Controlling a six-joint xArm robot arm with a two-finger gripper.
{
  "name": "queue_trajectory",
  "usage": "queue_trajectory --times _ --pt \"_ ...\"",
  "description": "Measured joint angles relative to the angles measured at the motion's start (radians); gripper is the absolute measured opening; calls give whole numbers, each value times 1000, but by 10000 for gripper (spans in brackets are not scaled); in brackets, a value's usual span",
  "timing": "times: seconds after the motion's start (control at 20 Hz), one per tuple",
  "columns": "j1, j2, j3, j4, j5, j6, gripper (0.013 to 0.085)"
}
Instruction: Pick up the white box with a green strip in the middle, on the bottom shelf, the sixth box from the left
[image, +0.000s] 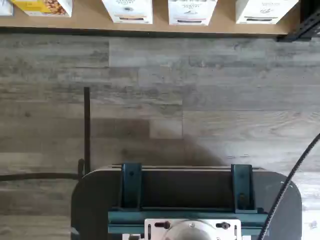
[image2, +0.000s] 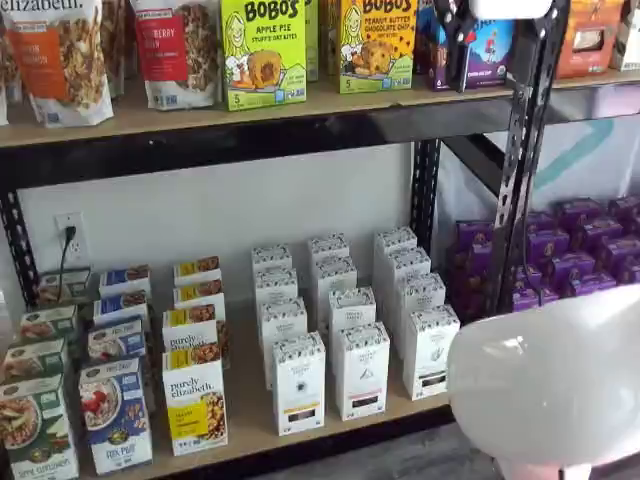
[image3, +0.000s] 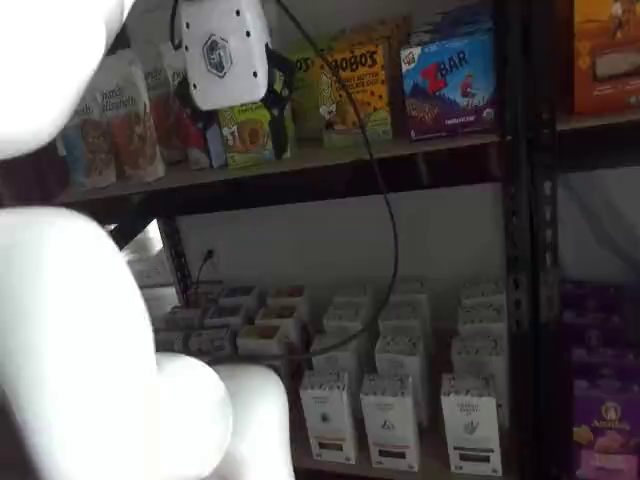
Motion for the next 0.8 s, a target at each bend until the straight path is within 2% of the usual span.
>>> queue_trajectory --times 0.25,0.45,0.55,0.8 --pt "4 -15 23 -10 -34 -1 850" --pt "10 -31 76 -44 -87 -7 850" --pt "-8 -40 122 -54 -133 -26 850" --pt "-84 -56 262 -38 -271 -94 850"
